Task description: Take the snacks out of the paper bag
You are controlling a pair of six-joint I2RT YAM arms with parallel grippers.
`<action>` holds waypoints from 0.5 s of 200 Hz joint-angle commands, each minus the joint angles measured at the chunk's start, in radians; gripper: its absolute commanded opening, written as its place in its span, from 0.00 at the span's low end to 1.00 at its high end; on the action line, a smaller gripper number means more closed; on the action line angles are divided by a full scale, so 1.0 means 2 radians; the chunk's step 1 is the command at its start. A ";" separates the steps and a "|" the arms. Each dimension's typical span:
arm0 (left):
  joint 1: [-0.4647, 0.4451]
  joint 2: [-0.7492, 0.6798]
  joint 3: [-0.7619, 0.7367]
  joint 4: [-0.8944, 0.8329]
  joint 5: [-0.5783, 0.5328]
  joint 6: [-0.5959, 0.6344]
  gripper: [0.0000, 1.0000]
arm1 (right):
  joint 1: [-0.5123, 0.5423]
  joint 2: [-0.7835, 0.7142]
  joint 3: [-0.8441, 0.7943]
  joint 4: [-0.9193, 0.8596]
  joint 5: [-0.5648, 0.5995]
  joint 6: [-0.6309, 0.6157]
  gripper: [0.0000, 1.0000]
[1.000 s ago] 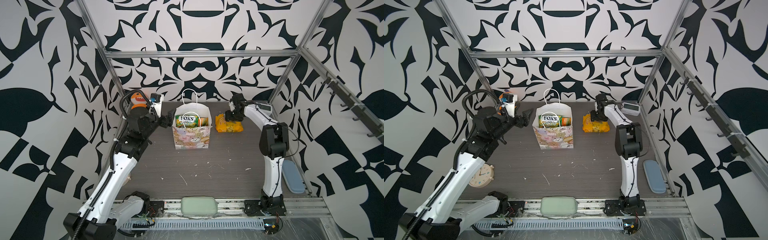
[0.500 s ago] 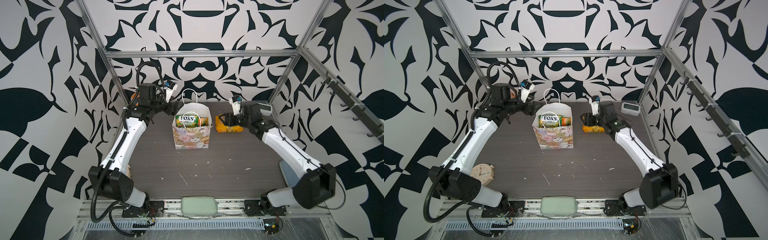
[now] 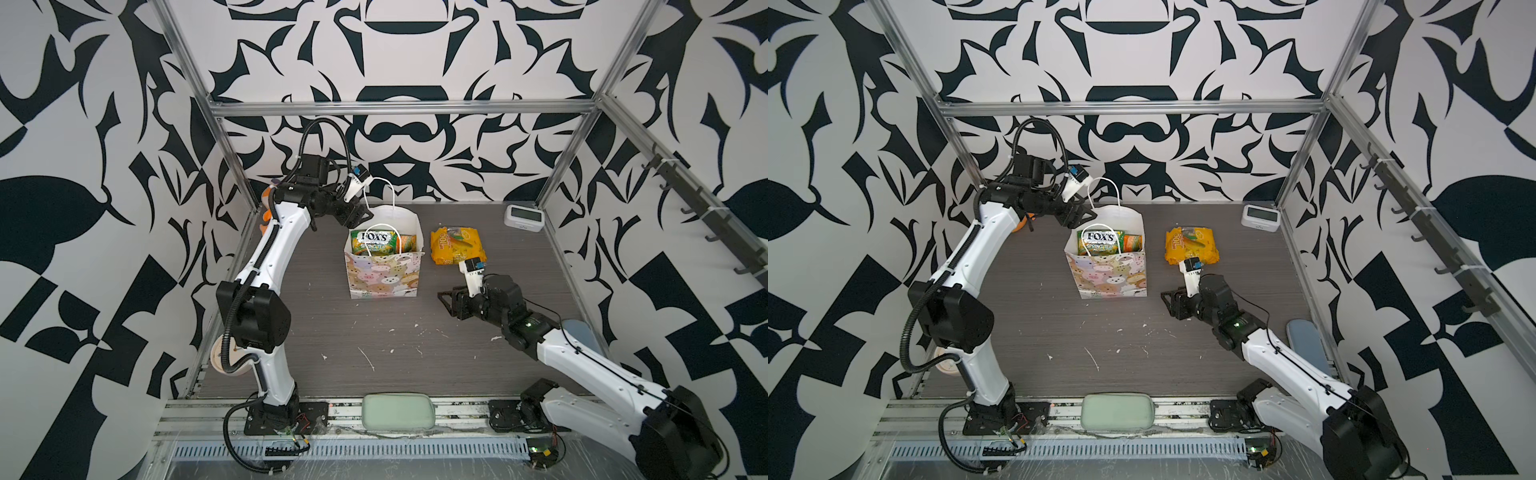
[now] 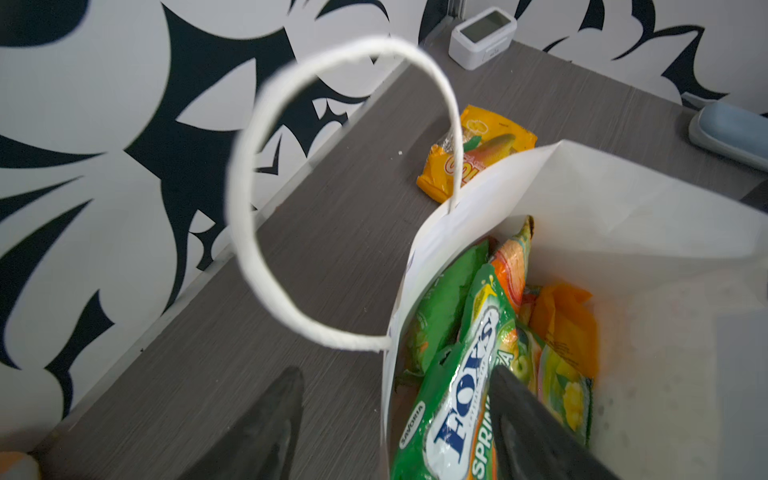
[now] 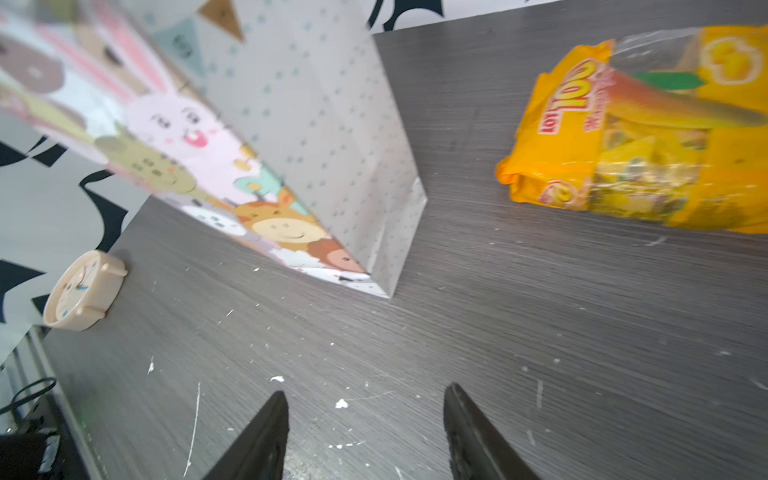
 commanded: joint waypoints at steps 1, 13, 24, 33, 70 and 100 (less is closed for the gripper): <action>0.001 0.011 0.028 -0.060 0.028 0.043 0.71 | 0.015 0.013 -0.008 0.051 0.024 0.012 0.62; 0.001 0.016 0.033 -0.066 0.035 0.050 0.68 | 0.019 0.025 -0.011 0.069 0.025 0.016 0.62; 0.000 0.019 0.033 -0.067 0.034 0.058 0.66 | 0.022 0.038 -0.010 0.082 0.025 0.016 0.61; -0.002 0.022 0.035 -0.071 0.030 0.062 0.63 | 0.025 0.049 -0.007 0.087 0.026 0.014 0.61; -0.008 0.025 0.037 -0.081 0.024 0.078 0.49 | 0.043 0.088 0.008 0.097 0.028 0.011 0.61; -0.015 0.037 0.045 -0.083 0.002 0.083 0.43 | 0.054 0.101 0.007 0.119 0.030 0.016 0.60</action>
